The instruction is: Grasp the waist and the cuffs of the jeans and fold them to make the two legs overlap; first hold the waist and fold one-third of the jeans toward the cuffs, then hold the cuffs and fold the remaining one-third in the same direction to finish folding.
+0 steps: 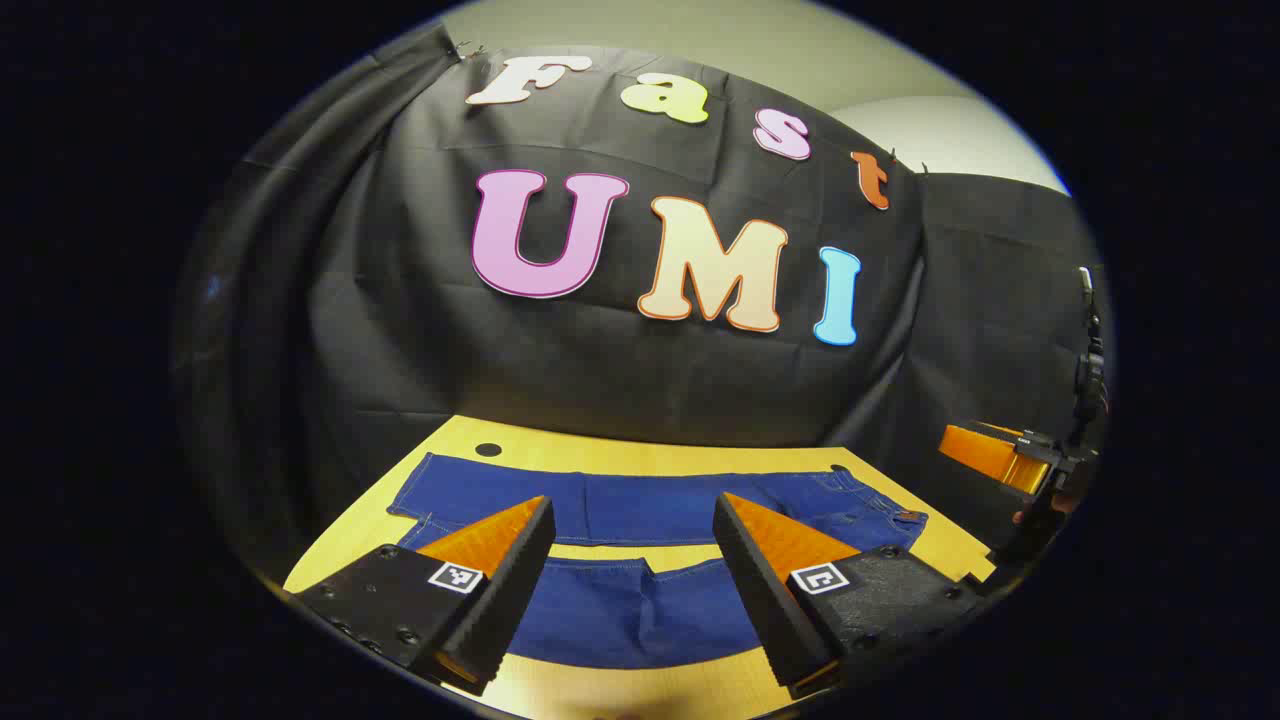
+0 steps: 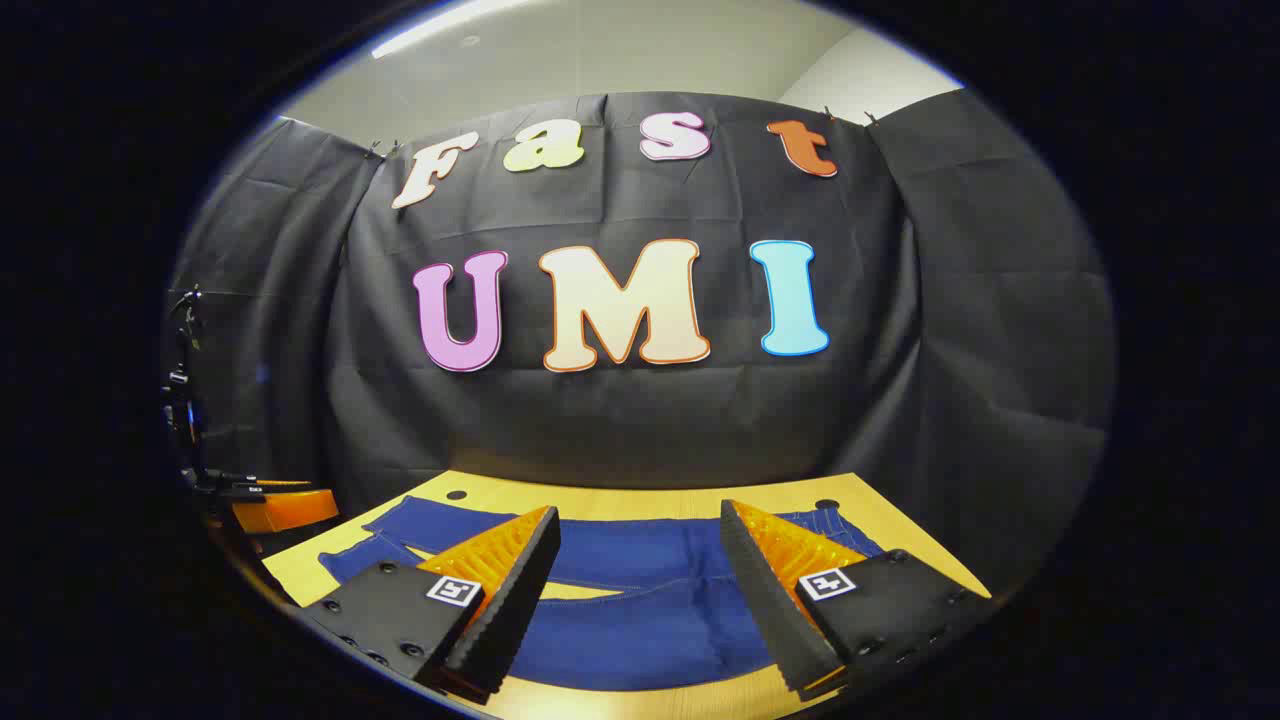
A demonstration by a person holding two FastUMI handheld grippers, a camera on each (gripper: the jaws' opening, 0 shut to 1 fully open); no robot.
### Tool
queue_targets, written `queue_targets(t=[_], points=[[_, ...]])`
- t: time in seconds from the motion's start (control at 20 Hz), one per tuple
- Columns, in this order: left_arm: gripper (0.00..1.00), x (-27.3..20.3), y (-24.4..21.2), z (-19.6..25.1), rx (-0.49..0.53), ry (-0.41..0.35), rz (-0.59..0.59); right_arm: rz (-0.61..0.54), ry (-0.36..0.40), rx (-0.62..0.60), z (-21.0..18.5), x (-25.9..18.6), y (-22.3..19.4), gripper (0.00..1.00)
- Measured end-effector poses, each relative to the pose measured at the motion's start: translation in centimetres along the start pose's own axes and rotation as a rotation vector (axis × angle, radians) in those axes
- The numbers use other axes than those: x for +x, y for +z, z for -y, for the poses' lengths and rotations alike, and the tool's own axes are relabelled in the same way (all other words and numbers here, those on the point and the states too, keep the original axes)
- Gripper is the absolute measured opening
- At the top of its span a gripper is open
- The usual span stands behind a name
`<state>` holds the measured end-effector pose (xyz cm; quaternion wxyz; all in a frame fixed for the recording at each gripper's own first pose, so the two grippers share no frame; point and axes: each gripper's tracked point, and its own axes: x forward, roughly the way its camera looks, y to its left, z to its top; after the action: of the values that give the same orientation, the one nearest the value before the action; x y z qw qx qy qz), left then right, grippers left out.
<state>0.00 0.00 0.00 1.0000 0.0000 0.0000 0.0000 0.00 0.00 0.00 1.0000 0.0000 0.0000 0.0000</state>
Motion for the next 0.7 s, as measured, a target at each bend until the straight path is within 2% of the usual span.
queue_targets(t=[0.7], points=[[0.95,-0.7,-1.4,0.5,0.006,-0.013,-0.026,-0.012,0.007,-0.006,-0.1,-0.6,-0.4,0.99]])
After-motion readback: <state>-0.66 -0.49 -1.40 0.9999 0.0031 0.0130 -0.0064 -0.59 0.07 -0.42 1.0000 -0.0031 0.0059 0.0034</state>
